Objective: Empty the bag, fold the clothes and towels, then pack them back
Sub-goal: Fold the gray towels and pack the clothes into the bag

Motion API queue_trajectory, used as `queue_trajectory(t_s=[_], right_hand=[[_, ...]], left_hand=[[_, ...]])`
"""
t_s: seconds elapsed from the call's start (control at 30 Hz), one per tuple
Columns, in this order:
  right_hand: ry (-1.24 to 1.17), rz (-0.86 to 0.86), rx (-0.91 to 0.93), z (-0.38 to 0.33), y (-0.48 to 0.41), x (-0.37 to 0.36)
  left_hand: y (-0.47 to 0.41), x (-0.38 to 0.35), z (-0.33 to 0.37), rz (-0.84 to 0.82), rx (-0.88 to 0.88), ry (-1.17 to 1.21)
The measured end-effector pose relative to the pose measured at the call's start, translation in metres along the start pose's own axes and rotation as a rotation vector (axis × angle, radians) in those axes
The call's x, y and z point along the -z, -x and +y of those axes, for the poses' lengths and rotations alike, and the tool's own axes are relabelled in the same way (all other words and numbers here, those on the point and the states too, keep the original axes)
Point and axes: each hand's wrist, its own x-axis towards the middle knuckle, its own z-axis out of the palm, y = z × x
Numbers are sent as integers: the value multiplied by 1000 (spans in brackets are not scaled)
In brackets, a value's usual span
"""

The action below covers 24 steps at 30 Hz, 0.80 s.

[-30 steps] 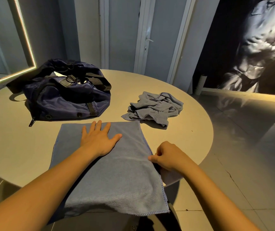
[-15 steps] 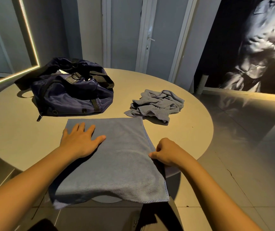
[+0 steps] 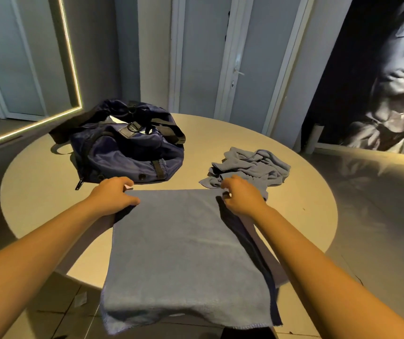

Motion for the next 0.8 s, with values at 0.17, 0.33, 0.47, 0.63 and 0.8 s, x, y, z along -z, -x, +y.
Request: queue_trajectory(t_s=[0.17, 0.33, 0.47, 0.63, 0.8], right_hand=[[124, -244, 26, -4, -50, -12], [11, -345, 32, 0, -61, 12], [-308, -370, 78, 10, -54, 49], [-623, -271, -17, 14, -36, 102], [-827, -120, -12, 5, -18, 132]], left_hand=[[-5, 7, 4, -86, 36, 117], [1, 24, 6, -102, 4, 351], [11, 53, 8, -148, 14, 646], [22, 93, 10, -317, -15, 818], [33, 112, 24, -229, -72, 1004]])
